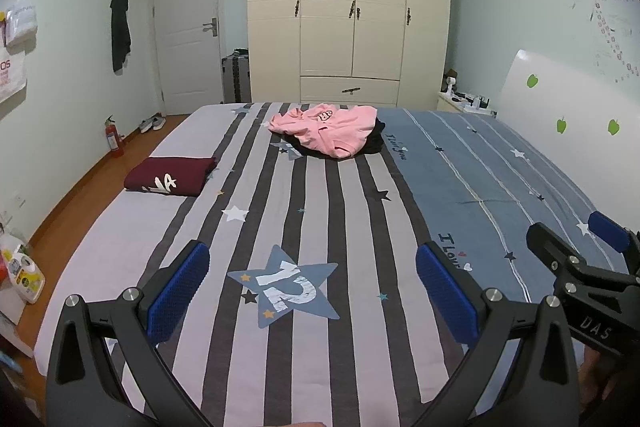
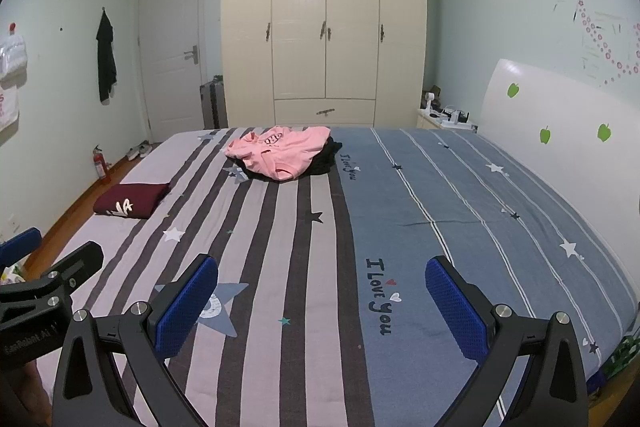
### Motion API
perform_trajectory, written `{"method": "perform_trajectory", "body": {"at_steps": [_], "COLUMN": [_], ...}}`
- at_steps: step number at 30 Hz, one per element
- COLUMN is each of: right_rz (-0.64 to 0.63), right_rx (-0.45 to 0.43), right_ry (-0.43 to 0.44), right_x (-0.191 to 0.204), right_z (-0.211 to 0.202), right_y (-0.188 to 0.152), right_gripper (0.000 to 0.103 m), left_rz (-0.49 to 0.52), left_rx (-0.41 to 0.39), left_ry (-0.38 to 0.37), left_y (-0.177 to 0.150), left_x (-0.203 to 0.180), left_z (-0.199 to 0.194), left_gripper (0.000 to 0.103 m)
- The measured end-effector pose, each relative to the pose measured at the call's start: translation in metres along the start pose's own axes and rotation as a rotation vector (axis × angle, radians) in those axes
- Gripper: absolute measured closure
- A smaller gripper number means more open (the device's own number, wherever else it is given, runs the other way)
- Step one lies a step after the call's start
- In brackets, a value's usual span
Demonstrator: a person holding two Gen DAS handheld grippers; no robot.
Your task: Fold clothes
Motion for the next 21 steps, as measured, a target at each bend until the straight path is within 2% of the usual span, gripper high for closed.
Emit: {"method": "perform_trajectory", "body": {"at_steps": [21], "right_rz": [0.003], "right_rx": [-0.005], "right_ry": [0.003], "right_x": [0.0014], "right_z": [-0.0042], "right_y": [0.0049], "right_gripper": [0.0], "left_rz": [-0.013], "left_rx": [-0.009], "left_ry": [0.002], "left_y": [0.0073], "left_x": [-0.0008], "left_z": [-0.0042], "left_gripper": [0.001]}}
Point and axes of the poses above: each gripper's, at about its wrist camera, not at the fingertips, and z roughly the way its jaws point, x to its left, y to its top, the point moved 5 cm from there along z, roughly the way its jaws point, and after that the axes turned 9 degrees about -x, right-handed, at the moved point
